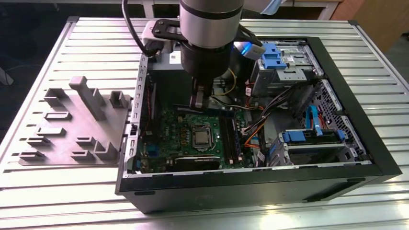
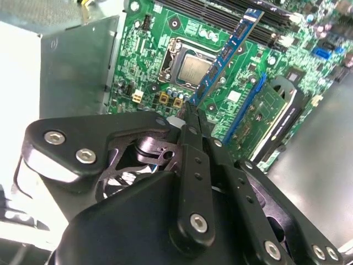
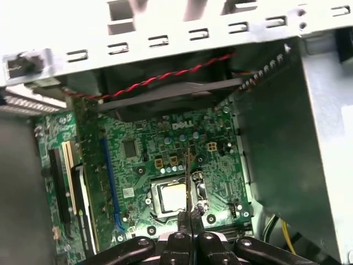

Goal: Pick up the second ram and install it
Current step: 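Insert the second ram into the second slot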

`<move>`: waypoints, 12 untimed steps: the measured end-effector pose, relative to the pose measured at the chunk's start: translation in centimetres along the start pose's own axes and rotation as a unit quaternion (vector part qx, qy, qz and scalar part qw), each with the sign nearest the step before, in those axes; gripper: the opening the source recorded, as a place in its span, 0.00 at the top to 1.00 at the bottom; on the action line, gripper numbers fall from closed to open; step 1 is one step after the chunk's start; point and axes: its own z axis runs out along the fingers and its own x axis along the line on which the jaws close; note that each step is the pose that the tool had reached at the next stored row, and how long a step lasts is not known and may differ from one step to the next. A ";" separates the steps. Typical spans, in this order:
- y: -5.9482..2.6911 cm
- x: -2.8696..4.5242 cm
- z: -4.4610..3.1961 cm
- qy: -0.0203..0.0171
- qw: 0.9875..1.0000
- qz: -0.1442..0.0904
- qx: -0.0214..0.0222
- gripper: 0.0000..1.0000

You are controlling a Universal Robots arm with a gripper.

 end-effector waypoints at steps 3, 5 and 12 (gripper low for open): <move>0.00 0.00 0.10 -0.001 1.000 0.025 0.001 0.89; 0.00 0.00 0.16 -0.002 0.999 0.043 0.001 0.89; -0.01 0.00 0.43 -0.004 0.994 0.107 0.002 0.89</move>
